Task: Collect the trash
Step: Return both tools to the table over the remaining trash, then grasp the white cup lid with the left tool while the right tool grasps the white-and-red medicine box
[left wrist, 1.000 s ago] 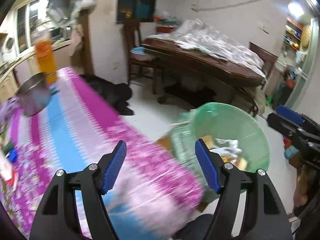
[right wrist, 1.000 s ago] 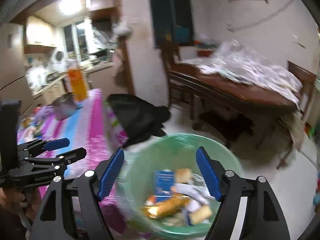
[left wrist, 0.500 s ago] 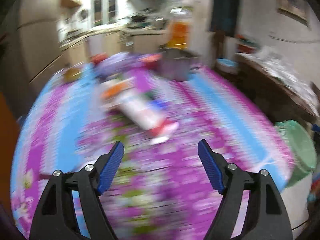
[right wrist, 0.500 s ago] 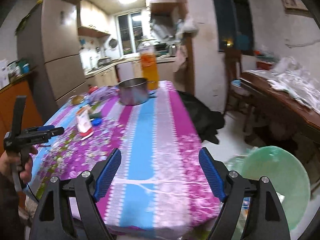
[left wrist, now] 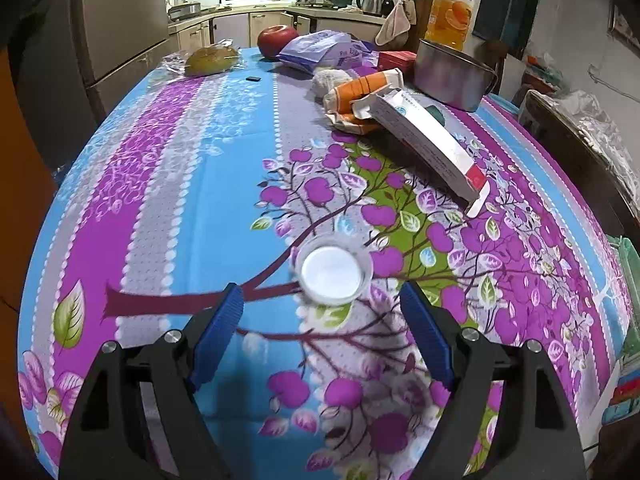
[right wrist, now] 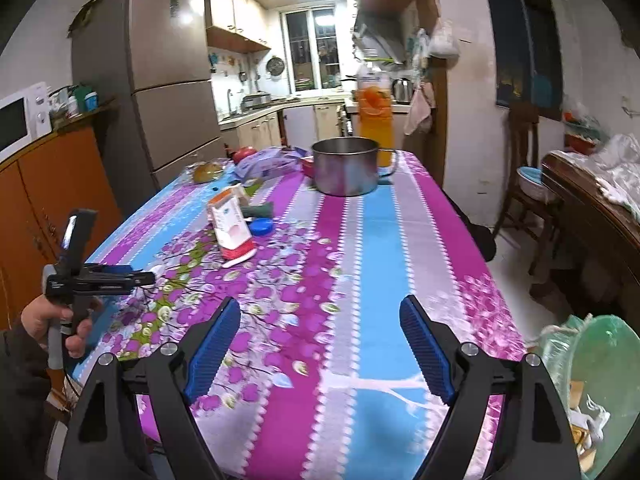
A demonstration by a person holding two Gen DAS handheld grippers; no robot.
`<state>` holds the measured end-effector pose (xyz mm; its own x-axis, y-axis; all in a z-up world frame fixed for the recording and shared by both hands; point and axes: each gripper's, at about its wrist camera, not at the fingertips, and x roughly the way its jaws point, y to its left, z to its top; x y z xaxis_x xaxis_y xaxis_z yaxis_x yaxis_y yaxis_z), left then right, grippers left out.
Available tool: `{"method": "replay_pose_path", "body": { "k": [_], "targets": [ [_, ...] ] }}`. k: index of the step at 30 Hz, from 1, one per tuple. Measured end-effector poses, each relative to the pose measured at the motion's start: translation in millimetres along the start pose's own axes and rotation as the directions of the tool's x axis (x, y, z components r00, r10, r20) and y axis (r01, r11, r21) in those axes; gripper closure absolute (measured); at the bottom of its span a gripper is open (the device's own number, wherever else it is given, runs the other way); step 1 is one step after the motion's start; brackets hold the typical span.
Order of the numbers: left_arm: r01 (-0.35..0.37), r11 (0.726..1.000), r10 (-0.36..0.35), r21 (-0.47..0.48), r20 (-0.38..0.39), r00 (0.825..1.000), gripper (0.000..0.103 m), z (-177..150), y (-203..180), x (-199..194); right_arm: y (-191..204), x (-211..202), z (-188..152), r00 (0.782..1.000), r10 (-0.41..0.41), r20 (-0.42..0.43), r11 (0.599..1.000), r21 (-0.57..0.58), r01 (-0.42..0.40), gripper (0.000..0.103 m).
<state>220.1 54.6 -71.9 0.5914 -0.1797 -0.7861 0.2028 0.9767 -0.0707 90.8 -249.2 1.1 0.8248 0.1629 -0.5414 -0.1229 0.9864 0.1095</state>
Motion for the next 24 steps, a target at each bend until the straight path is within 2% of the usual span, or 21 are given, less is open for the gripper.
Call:
{"method": "replay_pose_path", "body": {
  "k": [3, 6, 8, 9, 12, 15, 17, 24],
  "targets": [
    [-0.002, 1.0, 0.002, 0.014, -0.006, 1.0, 0.028, 2, -3, 6, 12, 8, 4, 1.0, 0.02, -0.006, 1.0, -0.02, -0.02, 0.021],
    [-0.009, 0.999, 0.008, 0.035, 0.007, 1.0, 0.042, 1, -8, 6, 25, 17, 8, 0.999, 0.046, -0.013, 0.998, -0.045, -0.047, 0.021],
    [-0.009, 0.999, 0.008, 0.034, 0.015, 1.0, 0.058, 1, -8, 4, 33, 27, 12, 0.998, 0.062, -0.019, 0.996, -0.062, -0.063, 0.021],
    [-0.009, 0.999, 0.008, 0.034, 0.019, 1.0, 0.063, 1, -7, 4, 38, 33, 14, 0.997, 0.073, -0.024, 0.995, -0.072, -0.074, 0.021],
    [0.01, 1.0, -0.01, 0.022, 0.027, 1.0, 0.065, 0, -4, 3, 50, 54, 23, 0.993, 0.107, -0.041, 0.988, -0.104, -0.11, 0.021],
    [0.013, 1.0, -0.014, 0.018, 0.037, 0.999, 0.065, -1, -3, 1, 63, 80, 33, 0.987, 0.147, -0.07, 0.978, -0.137, -0.156, 0.027],
    [0.009, 1.0, -0.01, 0.011, 0.048, 0.999, 0.065, 0, -1, -2, 71, 100, 38, 0.982, 0.164, -0.098, 0.971, -0.159, -0.178, 0.036],
    [0.025, 0.999, -0.023, -0.026, 0.051, 0.998, 0.065, 0, 9, -1, 103, 195, 54, 0.952, 0.197, -0.235, 0.947, -0.207, -0.247, 0.038]
  ]
}}
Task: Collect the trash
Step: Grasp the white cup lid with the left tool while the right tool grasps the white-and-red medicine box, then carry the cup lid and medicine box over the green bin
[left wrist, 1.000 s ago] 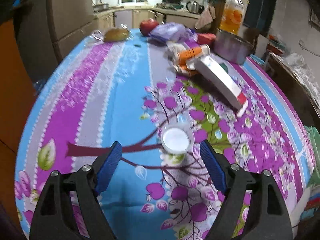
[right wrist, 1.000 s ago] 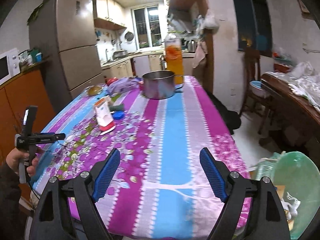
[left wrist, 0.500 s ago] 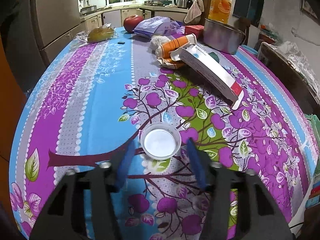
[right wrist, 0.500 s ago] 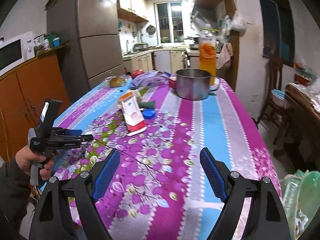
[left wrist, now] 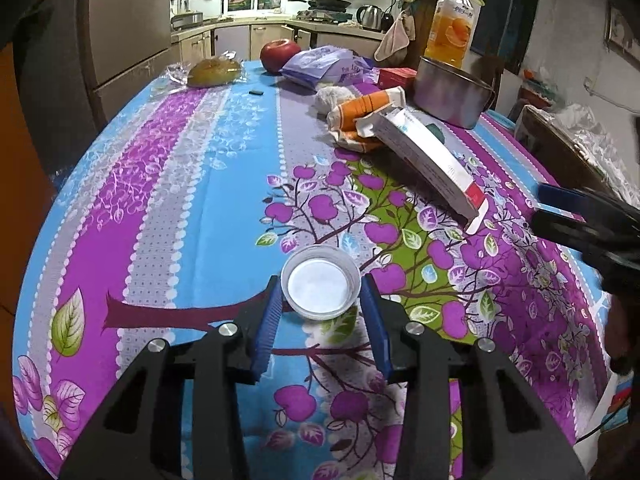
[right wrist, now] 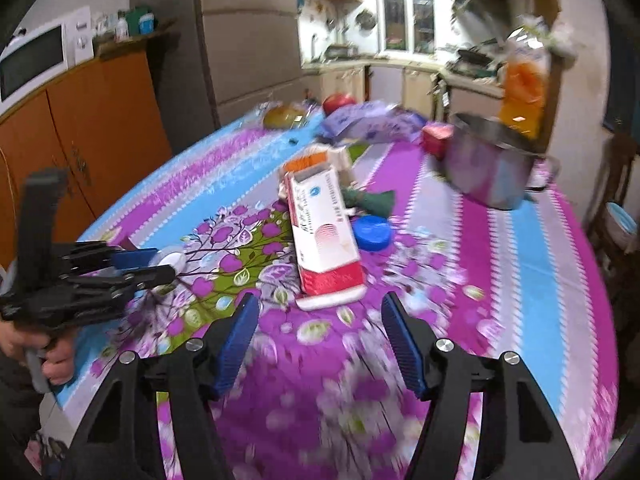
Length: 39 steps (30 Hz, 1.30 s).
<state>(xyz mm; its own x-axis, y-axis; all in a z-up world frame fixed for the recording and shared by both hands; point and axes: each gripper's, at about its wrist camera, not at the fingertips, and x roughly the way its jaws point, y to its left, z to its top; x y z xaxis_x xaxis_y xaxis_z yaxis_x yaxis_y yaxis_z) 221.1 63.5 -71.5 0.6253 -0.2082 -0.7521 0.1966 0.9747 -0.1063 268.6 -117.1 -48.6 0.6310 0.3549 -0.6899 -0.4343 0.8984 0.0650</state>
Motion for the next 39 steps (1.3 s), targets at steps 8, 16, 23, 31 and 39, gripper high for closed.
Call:
{"method": "replay_pose_path", "body": {
  "k": [8, 16, 23, 31, 39],
  "targets": [
    [0.02, 1.0, -0.02, -0.017, -0.006, 1.0, 0.065, 1, 3, 3, 7, 64, 41, 0.998, -0.053, -0.044, 0.997, -0.063, 0.05, 0.036],
    [0.024, 0.999, -0.024, -0.023, -0.005, 1.0, 0.065, 2, 3, 3, 5, 94, 51, 0.99, -0.115, -0.082, 0.991, -0.08, 0.108, 0.041],
    [0.022, 0.999, -0.022, -0.023, -0.003, 1.0, 0.065, 3, 2, 3, 9, 79, 45, 0.99, -0.132, -0.042, 0.989, -0.072, 0.128, 0.056],
    [-0.001, 1.0, 0.003, -0.027, 0.077, 0.997, 0.065, 2, -10, -14, 24, 2, 21, 0.981, -0.153, 0.119, 0.988, 0.002, 0.154, 0.056],
    [-0.044, 0.999, 0.044, -0.006, 0.258, 0.965, 0.065, 4, -48, -65, 27, -89, -22, 0.931, -0.262, 0.255, 0.962, 0.143, 0.232, 0.055]
  ]
}}
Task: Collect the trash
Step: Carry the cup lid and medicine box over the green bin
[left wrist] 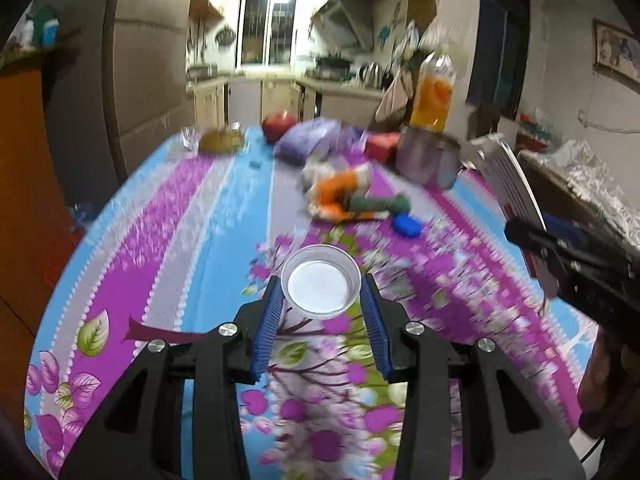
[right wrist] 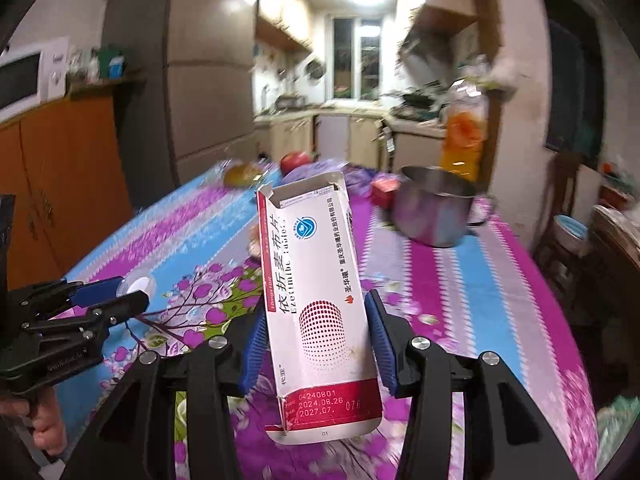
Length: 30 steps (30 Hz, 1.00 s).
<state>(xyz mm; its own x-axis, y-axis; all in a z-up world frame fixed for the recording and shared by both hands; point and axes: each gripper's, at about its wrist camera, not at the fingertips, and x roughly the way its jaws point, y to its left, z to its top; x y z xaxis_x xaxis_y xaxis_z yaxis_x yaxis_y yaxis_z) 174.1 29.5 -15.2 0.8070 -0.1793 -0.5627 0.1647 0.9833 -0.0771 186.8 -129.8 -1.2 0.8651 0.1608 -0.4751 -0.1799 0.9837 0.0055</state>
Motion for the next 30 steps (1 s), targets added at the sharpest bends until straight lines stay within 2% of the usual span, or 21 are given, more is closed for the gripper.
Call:
{"method": "replay_pose_path", "body": {
  "k": [5, 17, 30],
  "targets": [
    [0.017, 0.999, -0.02, 0.043, 0.065, 0.998, 0.065, -1, -37, -24, -7, -40, -10, 0.998, -0.05, 0.043, 0.999, 0.021, 0.049, 0.055],
    [0.085, 0.993, -0.092, 0.078, 0.095, 0.991, 0.065, -3, -94, -44, -35, -105, -35, 0.988, -0.128, 0.09, 0.99, 0.07, 0.122, 0.055],
    [0.194, 0.969, -0.213, 0.155, 0.118, 0.97, 0.065, 2, -168, -58, -97, -176, -53, 0.957, -0.261, 0.125, 0.96, 0.14, 0.243, 0.054]
  ]
}}
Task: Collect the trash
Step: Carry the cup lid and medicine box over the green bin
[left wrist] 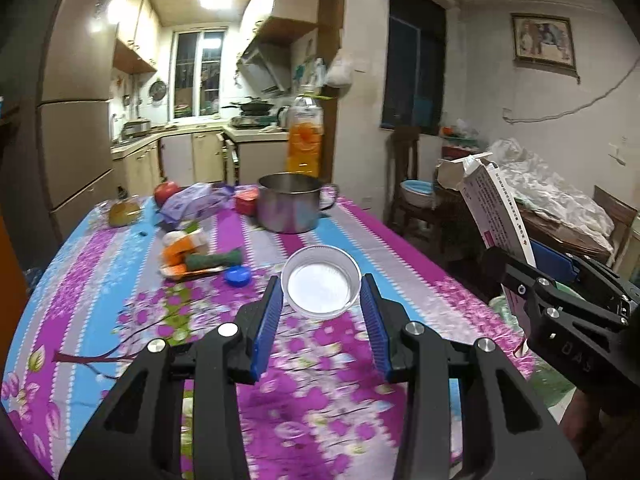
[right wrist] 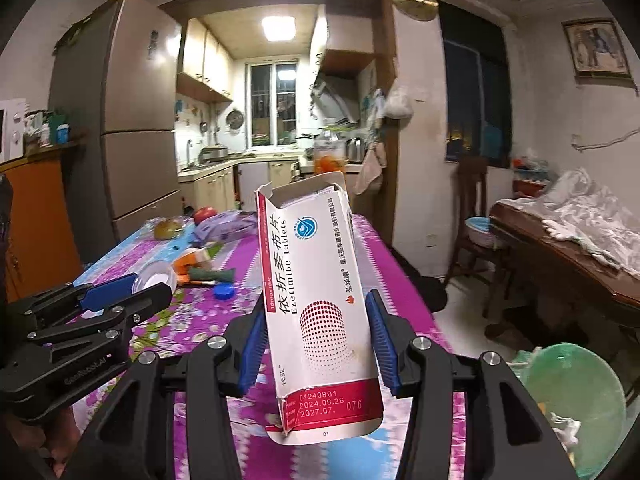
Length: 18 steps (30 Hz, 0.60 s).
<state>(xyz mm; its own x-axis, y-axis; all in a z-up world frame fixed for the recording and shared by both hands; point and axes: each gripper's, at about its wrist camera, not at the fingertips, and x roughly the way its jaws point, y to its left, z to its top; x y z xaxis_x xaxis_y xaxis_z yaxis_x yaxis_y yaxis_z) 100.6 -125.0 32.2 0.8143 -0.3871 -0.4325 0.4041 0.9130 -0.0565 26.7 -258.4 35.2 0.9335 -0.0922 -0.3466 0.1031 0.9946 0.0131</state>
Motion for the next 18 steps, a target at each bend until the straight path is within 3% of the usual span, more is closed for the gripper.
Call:
{"method": "replay_pose_path", "body": {
  "k": [9, 18],
  "targets": [
    [0.108, 0.993, -0.109, 0.057, 0.016, 0.994, 0.065, 14, -60, 8, -77, -35, -4, 0.992, -0.123, 0.011, 0.991, 0.048, 0.122, 0.054],
    [0.236, 0.965, -0.237, 0.11, -0.01, 0.972, 0.065, 21, -132, 27, -152, -68, -11, 0.967, -0.256, -0.003, 0.963, 0.087, 0.255, 0.054]
  ]
}}
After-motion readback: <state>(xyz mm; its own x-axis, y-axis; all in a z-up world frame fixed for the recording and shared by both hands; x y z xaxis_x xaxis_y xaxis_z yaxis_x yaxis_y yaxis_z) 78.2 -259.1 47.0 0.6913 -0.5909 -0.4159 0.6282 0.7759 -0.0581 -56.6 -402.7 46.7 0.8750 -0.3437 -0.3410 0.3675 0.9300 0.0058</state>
